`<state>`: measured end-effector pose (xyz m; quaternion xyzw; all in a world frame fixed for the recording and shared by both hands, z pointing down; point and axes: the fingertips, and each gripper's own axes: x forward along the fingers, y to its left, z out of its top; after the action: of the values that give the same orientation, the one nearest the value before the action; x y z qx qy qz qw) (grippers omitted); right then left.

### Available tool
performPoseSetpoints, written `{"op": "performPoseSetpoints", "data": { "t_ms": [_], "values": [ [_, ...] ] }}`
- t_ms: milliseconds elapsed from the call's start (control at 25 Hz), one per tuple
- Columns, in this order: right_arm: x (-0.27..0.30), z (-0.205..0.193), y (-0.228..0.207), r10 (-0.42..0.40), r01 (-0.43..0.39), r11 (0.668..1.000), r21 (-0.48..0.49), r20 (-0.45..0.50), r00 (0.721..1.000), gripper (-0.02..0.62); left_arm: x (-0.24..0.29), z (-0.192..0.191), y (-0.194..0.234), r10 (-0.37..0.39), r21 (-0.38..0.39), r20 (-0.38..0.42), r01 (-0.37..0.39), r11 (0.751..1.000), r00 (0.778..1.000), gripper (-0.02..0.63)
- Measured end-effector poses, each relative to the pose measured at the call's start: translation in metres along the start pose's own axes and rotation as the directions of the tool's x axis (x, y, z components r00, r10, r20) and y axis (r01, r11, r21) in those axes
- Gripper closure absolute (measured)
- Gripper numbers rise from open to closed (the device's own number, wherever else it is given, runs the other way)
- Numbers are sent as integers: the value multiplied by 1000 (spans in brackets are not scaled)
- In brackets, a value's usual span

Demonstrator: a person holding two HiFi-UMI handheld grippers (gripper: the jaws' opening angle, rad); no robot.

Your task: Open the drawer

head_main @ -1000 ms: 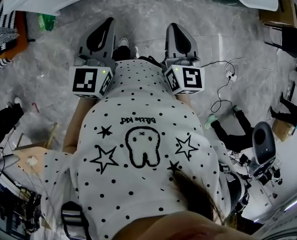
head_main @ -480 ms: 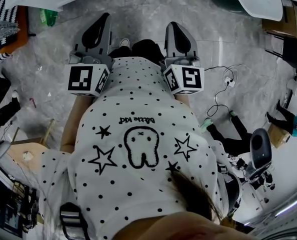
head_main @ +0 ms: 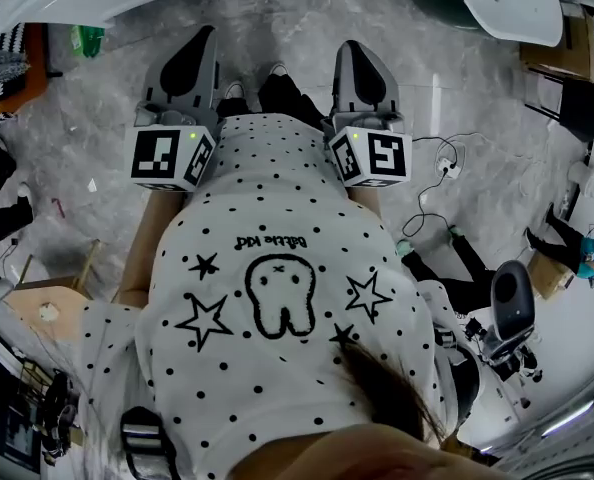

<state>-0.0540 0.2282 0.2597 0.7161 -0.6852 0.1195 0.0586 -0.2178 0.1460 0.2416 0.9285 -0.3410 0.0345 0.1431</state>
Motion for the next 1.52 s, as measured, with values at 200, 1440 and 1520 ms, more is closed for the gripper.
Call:
{"op": "performPoseSetpoints", "data": {
  "t_ms": [200, 1440, 1520],
  "values": [
    [10, 11, -33, 58, -59, 998, -29, -16, 998, 581, 31, 0, -30, -26, -30, -6, 26, 999, 1000, 601],
    [50, 12, -98, 152, -156, 982, -103, -51, 987, 581, 81, -3, -47, 116, -121, 65, -108, 987, 991, 601],
    [56, 12, -101, 139, -144, 984, -100, -56, 989, 581, 88, -2, -42, 111, -130, 67, -102, 986, 992, 601]
  ]
}}
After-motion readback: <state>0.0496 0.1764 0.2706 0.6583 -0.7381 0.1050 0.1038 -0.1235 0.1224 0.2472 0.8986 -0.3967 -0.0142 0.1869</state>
